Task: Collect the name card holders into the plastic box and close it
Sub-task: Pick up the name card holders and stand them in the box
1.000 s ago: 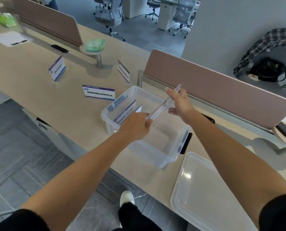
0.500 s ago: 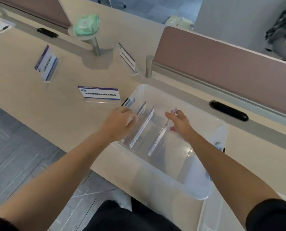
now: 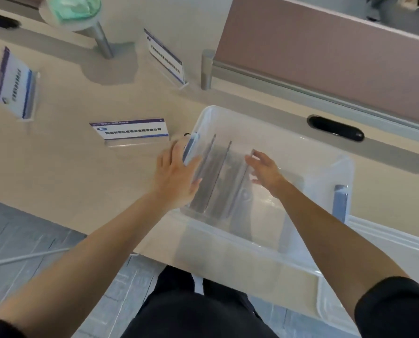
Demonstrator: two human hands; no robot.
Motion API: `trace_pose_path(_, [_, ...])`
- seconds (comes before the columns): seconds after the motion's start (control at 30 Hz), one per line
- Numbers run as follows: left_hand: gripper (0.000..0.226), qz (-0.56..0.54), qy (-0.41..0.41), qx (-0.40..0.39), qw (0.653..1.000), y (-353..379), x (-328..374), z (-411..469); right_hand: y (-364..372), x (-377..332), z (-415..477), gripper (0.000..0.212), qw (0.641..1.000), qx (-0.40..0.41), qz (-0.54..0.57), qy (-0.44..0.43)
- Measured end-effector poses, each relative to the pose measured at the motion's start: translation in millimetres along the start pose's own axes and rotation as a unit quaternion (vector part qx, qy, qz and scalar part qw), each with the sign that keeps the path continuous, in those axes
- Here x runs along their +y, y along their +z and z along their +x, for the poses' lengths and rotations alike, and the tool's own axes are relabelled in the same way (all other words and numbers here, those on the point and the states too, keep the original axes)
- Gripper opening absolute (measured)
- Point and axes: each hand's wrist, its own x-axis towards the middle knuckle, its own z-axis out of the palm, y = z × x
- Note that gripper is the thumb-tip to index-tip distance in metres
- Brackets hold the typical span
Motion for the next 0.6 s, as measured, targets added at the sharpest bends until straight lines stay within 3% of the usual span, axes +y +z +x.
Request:
trace_pose_path(0.1, [0.046,0.021,0.133,0.013,0.991,5.8,-0.2,10.4,3.0,7.8,-24.6,0.057,0.999,-0.002,0.011,0.05])
trace_pose_path(0.17, [0.045,0.062,0.195,-0.032,0.978,4.0,1.9,14.8,6.4,19.5,-39.1,0.061,0.995,-0.029,0.035,0.085])
trace_pose_path(0.33, [0.042,0.188,0.185,-0.148,0.953,-2.2,11.8,17.1,22.1,40.1,-59.3,0.064,0.989,-0.068,0.067,0.114])
trace_pose_path(0.5, [0.029,0.183,0.216,-0.187,0.941,-2.3,-2.5,26.3,28.2,26.0,-64.5,0.063,0.991,-0.064,0.084,0.082])
trace_pose_path(0.6, [0.041,0.177,0.241,-0.245,0.922,1.0,-13.1,39.0,27.9,28.7,-65.6,0.066,0.995,-0.057,0.048,0.058])
